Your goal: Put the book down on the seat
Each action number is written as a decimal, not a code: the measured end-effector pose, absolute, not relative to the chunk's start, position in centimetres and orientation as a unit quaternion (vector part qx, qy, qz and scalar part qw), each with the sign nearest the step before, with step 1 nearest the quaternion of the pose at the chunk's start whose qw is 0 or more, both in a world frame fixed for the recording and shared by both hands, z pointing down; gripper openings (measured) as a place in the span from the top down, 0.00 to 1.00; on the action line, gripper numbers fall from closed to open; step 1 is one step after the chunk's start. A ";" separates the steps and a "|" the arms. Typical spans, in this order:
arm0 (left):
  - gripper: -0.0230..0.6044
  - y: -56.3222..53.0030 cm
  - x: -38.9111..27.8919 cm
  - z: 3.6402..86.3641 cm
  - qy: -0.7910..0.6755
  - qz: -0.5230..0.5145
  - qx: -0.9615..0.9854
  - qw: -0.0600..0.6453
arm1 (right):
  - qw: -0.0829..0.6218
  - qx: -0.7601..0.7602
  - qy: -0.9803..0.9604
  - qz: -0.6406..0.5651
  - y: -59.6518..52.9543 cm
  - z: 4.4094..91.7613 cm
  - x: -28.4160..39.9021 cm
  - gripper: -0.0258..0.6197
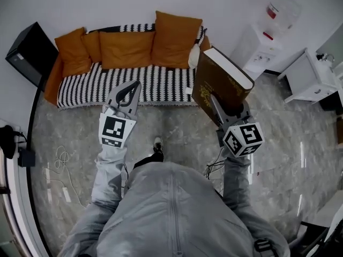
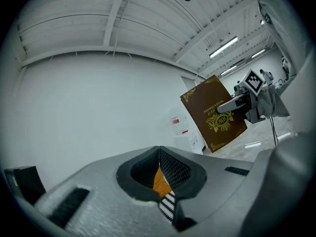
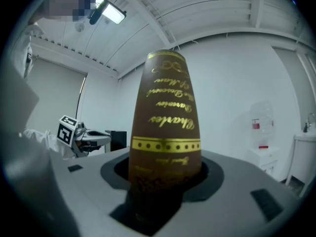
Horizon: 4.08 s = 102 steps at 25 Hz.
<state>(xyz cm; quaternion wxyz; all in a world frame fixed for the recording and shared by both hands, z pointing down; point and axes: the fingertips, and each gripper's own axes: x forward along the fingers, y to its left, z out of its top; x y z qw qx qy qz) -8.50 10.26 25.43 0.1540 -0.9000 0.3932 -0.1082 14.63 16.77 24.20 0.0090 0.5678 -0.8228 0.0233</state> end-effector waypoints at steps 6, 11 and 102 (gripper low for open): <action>0.92 4.5 -8.3 25.0 0.385 -0.101 -0.905 0.149 | 0.022 0.578 -0.816 0.027 11.9 24.3 14.8 0.59; 0.92 0.1 -8.1 25.6 0.379 -0.097 -0.911 0.134 | 0.031 0.585 -0.810 0.032 8.2 24.5 15.0 0.59; 0.92 -32.7 -6.4 63.9 0.483 -0.224 -0.830 -0.166 | 0.093 0.382 -0.816 0.424 -32.6 69.5 11.8 0.59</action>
